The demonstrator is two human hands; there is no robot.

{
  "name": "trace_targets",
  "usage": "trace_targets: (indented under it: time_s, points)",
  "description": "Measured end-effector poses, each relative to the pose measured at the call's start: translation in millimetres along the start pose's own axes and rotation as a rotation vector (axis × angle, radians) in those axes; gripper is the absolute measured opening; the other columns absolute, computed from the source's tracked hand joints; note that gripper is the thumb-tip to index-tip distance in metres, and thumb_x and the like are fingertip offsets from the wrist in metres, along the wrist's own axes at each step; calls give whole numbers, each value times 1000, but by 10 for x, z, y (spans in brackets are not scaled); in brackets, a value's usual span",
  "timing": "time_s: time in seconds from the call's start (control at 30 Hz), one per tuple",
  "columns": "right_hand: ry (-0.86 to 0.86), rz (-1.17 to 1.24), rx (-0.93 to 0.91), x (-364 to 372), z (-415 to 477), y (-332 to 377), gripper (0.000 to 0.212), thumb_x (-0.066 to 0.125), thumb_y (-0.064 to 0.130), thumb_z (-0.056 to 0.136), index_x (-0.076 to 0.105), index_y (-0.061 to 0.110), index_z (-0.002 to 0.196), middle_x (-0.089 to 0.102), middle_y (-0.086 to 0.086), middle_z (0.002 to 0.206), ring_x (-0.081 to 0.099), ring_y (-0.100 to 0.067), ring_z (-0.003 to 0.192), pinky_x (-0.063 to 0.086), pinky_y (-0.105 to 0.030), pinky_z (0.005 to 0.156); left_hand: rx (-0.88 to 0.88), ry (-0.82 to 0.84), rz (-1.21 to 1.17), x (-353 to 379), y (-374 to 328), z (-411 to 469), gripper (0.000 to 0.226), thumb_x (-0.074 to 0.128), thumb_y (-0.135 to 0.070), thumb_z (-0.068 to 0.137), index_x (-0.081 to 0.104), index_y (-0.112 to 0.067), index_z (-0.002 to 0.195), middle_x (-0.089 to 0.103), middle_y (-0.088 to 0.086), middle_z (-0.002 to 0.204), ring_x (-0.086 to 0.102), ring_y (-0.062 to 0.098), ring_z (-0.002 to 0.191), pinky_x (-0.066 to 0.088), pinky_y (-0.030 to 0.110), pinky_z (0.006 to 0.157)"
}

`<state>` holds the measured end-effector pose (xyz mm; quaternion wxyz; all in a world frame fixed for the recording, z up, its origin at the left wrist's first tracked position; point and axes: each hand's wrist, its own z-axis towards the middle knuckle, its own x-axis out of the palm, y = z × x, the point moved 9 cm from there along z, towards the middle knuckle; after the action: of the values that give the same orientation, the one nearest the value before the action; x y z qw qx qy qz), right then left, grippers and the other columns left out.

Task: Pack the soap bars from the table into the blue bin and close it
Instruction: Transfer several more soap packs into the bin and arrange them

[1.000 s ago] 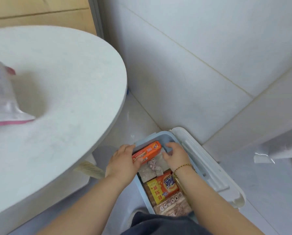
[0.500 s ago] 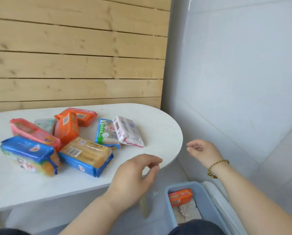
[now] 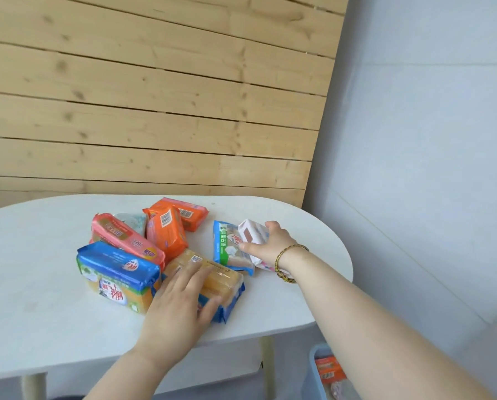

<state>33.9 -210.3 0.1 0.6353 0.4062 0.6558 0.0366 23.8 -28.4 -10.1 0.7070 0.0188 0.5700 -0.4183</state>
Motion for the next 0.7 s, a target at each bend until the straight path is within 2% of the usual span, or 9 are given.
trace_targets:
  time_s: [0.1, 0.2, 0.33, 0.4, 0.47, 0.63, 0.7]
  points:
    - [16, -111, 64, 76, 139, 93, 80, 56, 54, 78, 21, 12, 138, 35, -13, 139, 37, -30, 128, 36, -35, 98, 10, 28, 10, 71, 71, 40, 52, 42, -46, 88, 32, -29, 135, 27, -12, 148, 18, 8, 138, 9, 23, 113]
    - [23, -180, 124, 105, 255, 81, 77, 58, 49, 79, 24, 10, 135, 36, -13, 138, 38, -30, 127, 36, -34, 97, 19, 50, 33, 115, 112, 49, 53, 39, -51, 87, 29, -32, 135, 23, -15, 148, 14, 4, 138, 6, 22, 113]
    - [63, -135, 179, 136, 360, -59, 75, 63, 42, 77, 27, 10, 134, 41, -12, 136, 45, -28, 122, 37, -29, 86, 10, 65, 7, 140, 172, 78, 55, 39, -54, 85, 29, -34, 135, 23, -17, 148, 13, 2, 138, 7, 23, 113]
    - [75, -46, 199, 156, 391, -136, 78, 69, 36, 73, 28, 10, 134, 45, -12, 135, 47, -29, 120, 41, -33, 98, 12, 68, 7, 131, 185, 86, 55, 38, -56, 85, 27, -36, 135, 22, -18, 148, 12, 2, 138, 7, 23, 113]
    - [84, -9, 208, 179, 410, -160, 80, 72, 34, 71, 29, 10, 134, 47, -12, 133, 49, -30, 119, 42, -42, 102, 10, 74, 4, 135, 193, 91, 56, 37, -57, 84, 27, -36, 135, 21, -18, 148, 12, 3, 138, 7, 23, 114]
    - [109, -77, 221, 148, 451, -150, 79, 72, 34, 70, 30, 10, 133, 47, -11, 132, 49, -30, 117, 44, -40, 98, -8, 102, 1, 141, 187, 102, 57, 37, -58, 84, 25, -37, 135, 20, -18, 148, 12, 4, 138, 10, 24, 113]
    - [114, -110, 224, 130, 455, -139, 75, 71, 31, 71, 32, 10, 132, 47, -12, 131, 50, -30, 115, 45, -36, 91, -15, 117, 0, 143, 183, 95, 57, 37, -58, 84, 24, -38, 135, 20, -19, 148, 12, 4, 138, 10, 25, 114]
